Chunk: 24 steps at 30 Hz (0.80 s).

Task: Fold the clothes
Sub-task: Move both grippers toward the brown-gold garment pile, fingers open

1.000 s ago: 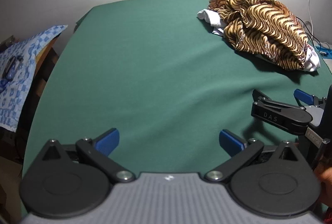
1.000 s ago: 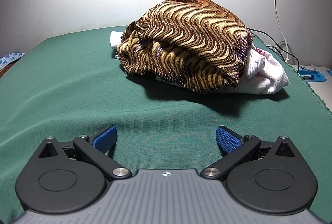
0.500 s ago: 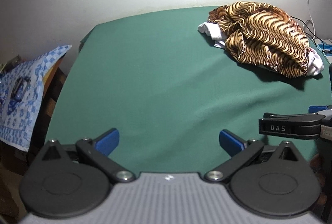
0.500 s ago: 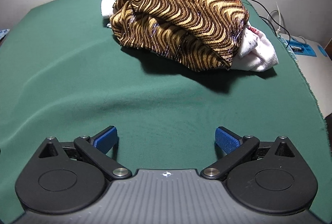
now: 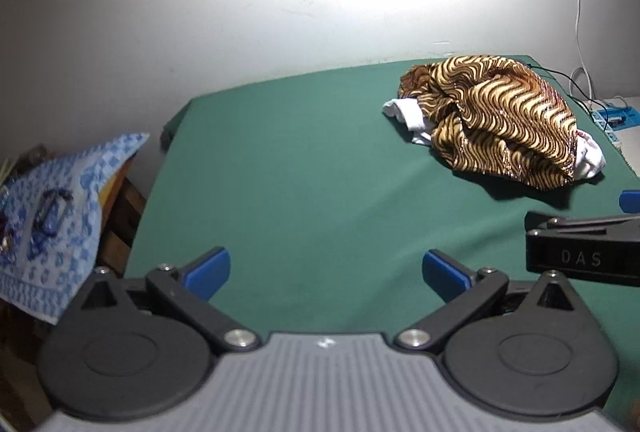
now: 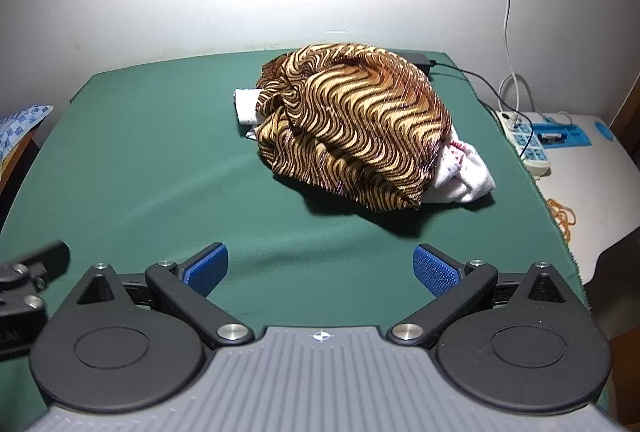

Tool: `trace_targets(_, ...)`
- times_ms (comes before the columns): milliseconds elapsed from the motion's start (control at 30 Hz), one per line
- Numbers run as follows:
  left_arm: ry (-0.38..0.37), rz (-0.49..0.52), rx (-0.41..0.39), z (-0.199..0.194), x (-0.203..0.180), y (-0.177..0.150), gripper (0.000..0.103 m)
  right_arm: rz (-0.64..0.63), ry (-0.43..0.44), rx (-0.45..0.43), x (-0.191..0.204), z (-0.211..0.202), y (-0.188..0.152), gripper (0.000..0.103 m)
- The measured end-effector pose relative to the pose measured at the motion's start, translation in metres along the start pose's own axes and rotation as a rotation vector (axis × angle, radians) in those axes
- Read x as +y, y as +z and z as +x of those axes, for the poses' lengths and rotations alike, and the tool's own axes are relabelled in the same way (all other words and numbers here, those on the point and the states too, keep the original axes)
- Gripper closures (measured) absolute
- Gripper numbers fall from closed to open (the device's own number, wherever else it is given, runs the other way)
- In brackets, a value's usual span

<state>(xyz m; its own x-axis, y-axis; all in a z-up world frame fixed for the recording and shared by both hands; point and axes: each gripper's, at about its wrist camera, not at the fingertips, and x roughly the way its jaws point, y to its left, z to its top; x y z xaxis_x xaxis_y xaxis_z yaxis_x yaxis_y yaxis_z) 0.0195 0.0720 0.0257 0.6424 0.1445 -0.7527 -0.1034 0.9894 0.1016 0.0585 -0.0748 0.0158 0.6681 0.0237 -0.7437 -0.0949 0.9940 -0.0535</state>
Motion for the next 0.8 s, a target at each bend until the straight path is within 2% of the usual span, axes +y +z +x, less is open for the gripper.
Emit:
trace_targets(133,-0.058,-0.078,0.027,0.003,0.003,-0.012,0.000,-0.062,-0.041,-0.050,0.013,-0.020,-0.001,0.000)
trace_targets(267,-0.034,-0.040,-0.003,-0.001,-0.002,-0.010,0.000,-0.096,-0.110,-0.091,0.022,-0.030,-0.001,0.001)
trace_targets(500,-0.064,-0.034,-0.009,-0.002,0.001,-0.004,0.000,0.022,0.025,0.007,0.007,-0.023,0.003,0.005)
trace_targets(633,-0.061,-0.032,-0.007,0.002,-0.001,-0.002,0.000,0.040,0.006,0.028,0.006,-0.018,0.002,0.008)
trace_targets(800,-0.081,-0.064,0.002,0.006,0.002,0.000,0.000,0.049,-0.009,0.005,0.005,-0.019,0.002,0.013)
